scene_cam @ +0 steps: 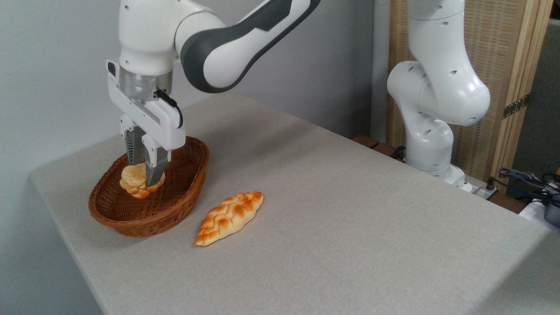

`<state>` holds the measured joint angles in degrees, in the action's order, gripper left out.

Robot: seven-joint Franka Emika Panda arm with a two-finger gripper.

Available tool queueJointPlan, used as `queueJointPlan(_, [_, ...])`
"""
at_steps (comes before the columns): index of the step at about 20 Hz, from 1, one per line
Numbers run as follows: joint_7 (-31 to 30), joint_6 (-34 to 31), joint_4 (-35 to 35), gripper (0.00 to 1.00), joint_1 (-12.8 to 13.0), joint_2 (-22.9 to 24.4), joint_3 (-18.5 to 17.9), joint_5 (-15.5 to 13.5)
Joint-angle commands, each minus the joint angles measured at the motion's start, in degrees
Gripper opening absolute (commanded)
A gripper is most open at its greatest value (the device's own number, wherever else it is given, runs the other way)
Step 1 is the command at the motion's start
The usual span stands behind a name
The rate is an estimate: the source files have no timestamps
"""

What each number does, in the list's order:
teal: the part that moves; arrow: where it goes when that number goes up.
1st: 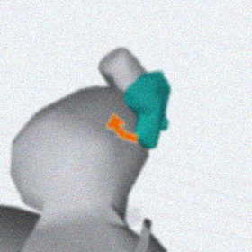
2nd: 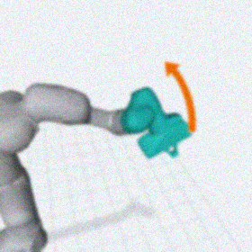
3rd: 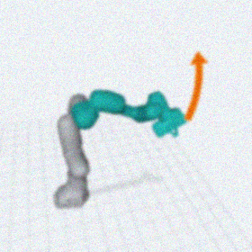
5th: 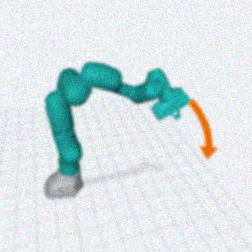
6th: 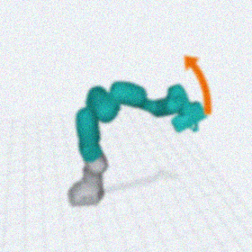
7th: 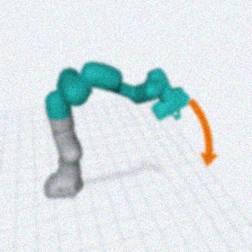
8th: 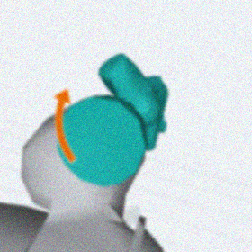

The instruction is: Put bread into the basket

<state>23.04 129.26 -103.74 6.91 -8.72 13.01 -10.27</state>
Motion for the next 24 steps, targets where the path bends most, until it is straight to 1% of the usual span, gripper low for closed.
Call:
queueJointPlan(1, [-0.6,0.5,1.2,1.0,0.9,-1.4,0.0,-1.2])
queueJointPlan(6, [-0.5,0.5,1.2,1.0,0.8,-1.8,-0.2,-1.2])
queueJointPlan(10, [-0.2,-0.2,1.1,1.0,0.3,0.3,-1.3,-1.1])
queueJointPlan(11, [-0.3,-1.3,1.1,1.0,0.1,1.1,-2.8,-0.9])
queueJointPlan(13, [0.3,-7.4,1.2,1.0,0.1,3.0,-5.4,0.1])
queueJointPlan(14, [1.0,-10.5,1.2,1.0,0.1,4.0,-6.3,1.5])
queueJointPlan(16, [3.9,-15.1,1.3,1.0,0.1,4.9,-7.7,5.6])
queueJointPlan(17, [5.7,-16.8,1.3,1.0,0.1,5.3,-8.5,6.7])
queueJointPlan(19, [10.3,-20.2,1.3,1.0,0.1,5.8,-10.9,7.1])
queueJointPlan(21, [16.3,-21.9,1.3,1.0,0.1,6.1,-13.3,7.1])
queueJointPlan(22, [18.1,-22.3,1.3,1.0,0.1,6.1,-14.2,7.0])
queueJointPlan(24, [18.1,-22.3,1.3,1.0,0.1,6.1,-15.0,7.0])
